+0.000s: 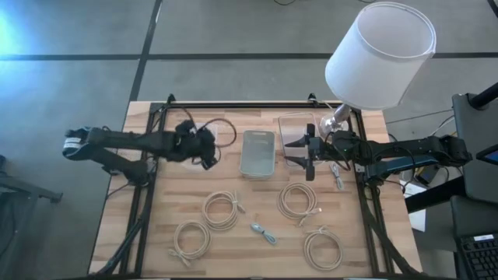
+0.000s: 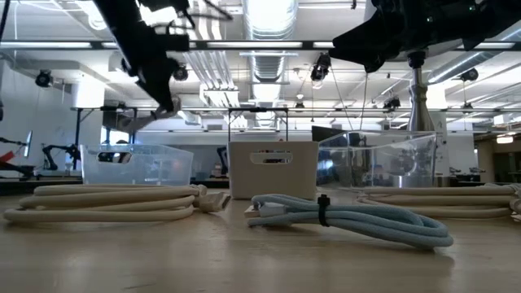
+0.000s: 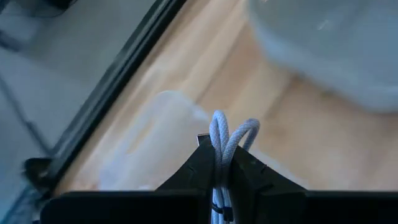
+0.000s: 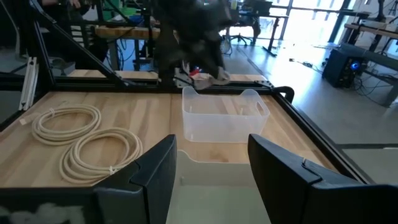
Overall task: Pick & Place USB Port
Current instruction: Put the purple charger cable into the left transparent bin
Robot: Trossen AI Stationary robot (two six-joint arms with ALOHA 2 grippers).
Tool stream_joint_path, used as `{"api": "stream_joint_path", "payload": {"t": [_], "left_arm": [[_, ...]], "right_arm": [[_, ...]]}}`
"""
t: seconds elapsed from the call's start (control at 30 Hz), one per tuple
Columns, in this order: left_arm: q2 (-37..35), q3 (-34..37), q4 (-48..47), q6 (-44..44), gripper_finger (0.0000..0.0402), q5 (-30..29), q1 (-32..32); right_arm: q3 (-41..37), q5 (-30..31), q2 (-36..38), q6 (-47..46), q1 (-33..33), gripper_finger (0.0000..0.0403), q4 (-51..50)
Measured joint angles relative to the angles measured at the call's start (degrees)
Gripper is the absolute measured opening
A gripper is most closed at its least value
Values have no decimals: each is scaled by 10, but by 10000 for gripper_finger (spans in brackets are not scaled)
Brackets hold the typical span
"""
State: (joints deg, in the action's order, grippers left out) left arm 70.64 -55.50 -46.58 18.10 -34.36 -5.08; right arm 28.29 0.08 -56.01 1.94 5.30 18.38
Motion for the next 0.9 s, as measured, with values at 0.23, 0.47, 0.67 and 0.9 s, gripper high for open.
{"api": "stream_joint_path", "payload": {"t": [0.23,0.47,0.67,0.9], "left_arm": [[39,35,25,-49,26,81,-132],[97,82,136,-146,32,94,-164],[141,82,141,-153,34,94,-165],[166,83,143,-165,48,91,-165]], "right_arm": [[0,0,0,2,0,196,-1],[0,0,0,1,0,196,-2],[0,0,0,2,0,196,-2],[0,0,0,1,0,196,-2]]}}
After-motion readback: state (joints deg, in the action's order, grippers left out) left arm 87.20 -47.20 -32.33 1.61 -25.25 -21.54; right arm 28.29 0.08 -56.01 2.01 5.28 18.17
